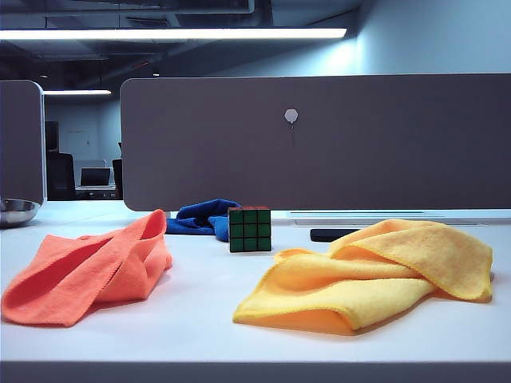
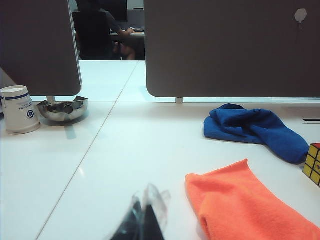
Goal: Pick up a rag that is the same color as the top surface of the Rubik's Cube and cover the cube with it.
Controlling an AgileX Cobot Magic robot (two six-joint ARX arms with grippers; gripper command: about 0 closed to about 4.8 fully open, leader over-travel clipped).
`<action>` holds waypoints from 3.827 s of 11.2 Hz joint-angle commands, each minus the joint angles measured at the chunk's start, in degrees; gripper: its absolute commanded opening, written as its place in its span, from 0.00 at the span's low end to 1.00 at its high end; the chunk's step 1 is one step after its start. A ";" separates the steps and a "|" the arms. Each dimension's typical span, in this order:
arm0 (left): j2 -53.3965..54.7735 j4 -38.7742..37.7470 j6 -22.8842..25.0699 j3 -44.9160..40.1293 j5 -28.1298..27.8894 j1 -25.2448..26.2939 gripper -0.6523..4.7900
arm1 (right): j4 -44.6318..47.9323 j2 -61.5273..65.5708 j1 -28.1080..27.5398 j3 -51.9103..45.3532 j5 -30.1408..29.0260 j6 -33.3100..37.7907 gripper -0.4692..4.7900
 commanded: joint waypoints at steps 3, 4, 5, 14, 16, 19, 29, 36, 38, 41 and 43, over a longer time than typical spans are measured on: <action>0.04 0.55 -0.22 0.07 0.00 -0.07 0.11 | 0.55 -0.07 0.02 -0.07 0.04 0.04 0.09; 0.04 0.55 -0.20 0.07 0.00 -0.07 0.11 | 0.57 -0.07 0.02 -0.07 0.02 0.04 0.09; 0.04 0.57 -0.22 0.07 0.00 -0.07 0.11 | 0.57 -0.07 0.02 -0.07 0.02 0.07 0.09; 0.04 0.57 -0.24 0.07 0.24 -0.07 0.11 | 0.66 -0.07 -0.02 -0.07 0.09 0.07 0.09; 0.04 1.22 -0.22 0.07 0.22 -0.07 0.11 | 1.38 -0.07 0.00 -0.07 0.07 0.07 0.09; 0.04 0.90 -0.83 0.07 0.22 -0.07 0.11 | 2.54 -0.07 0.00 -0.07 0.07 0.07 0.09; 0.04 -3.50 -4.74 0.07 5.60 -0.09 0.11 | 2.32 -0.07 0.02 -0.04 0.07 0.09 0.09; 0.04 -4.94 -4.63 3.28 10.54 -0.09 0.11 | 6.14 -0.07 0.04 -0.02 0.02 1.36 0.09; 0.07 -10.58 -2.45 7.63 10.49 -0.09 0.11 | 5.86 -0.07 0.04 1.33 0.02 1.33 0.09; 0.72 -24.61 -1.70 17.81 10.64 -0.09 0.11 | -8.87 -0.04 0.04 12.63 -6.99 -0.61 0.09; 1.53 -25.77 -1.70 19.91 12.48 -0.11 0.11 | -13.46 -0.04 0.04 16.39 -8.96 -0.63 0.09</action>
